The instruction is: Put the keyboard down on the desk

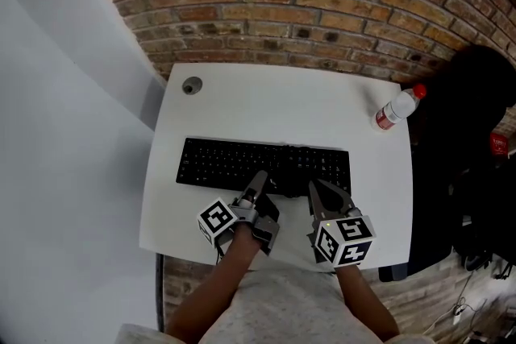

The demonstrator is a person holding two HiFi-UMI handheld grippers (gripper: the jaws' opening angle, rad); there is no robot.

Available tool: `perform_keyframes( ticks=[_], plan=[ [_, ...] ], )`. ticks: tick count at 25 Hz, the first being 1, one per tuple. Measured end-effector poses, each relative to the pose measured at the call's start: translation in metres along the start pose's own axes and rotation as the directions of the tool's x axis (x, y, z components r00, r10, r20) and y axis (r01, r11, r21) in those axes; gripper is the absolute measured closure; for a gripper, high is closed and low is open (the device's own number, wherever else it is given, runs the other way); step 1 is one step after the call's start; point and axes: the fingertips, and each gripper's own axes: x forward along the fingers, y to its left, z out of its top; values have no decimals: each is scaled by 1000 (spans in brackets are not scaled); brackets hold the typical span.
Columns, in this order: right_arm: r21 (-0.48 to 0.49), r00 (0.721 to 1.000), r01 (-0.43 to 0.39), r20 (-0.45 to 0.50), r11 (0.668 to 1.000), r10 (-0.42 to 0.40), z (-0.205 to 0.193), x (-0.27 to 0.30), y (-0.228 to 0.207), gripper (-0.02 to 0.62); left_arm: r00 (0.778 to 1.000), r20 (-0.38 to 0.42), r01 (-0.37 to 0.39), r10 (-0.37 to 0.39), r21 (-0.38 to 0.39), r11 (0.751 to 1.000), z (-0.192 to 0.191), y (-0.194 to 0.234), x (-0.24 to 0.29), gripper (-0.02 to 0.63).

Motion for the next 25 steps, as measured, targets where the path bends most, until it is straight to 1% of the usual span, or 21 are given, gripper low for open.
perform_keyframes(
  ticks=[2, 8, 15, 17, 20, 22, 25],
  plan=[
    [1, 1000, 0, -4, 1000, 0, -2, 0, 1, 586, 1000, 14, -18, 19, -15, 1000, 1, 4, -2, 446],
    [17, 1000, -7, -5, 1000, 7, -3, -1, 7, 586, 997, 37, -62, 62, -14, 998, 4, 6, -6, 419],
    [21, 1000, -4, -3, 1000, 4, -7, -5, 9, 586, 995, 48, -84, 84, 8, 996, 4, 2, -7, 328],
    [23, 1000, -5, -2, 1000, 5, -8, -7, 10, 586, 995, 45, -93, 92, 10, 996, 4, 2, -8, 317],
    [26, 1000, -5, 0, 1000, 5, -9, -8, 11, 586, 992, 40, -124, 122, 37, 992, 3, 1, -9, 283],
    [30, 1000, -5, 2, 1000, 5, -9, -9, 11, 586, 989, 31, -148, 146, 64, 987, 2, 0, -8, 247],
    [31, 1000, -7, 5, 999, 7, -10, -11, 13, 586, 985, 16, -170, 170, 95, 981, -1, -1, -8, 218]
  ],
)
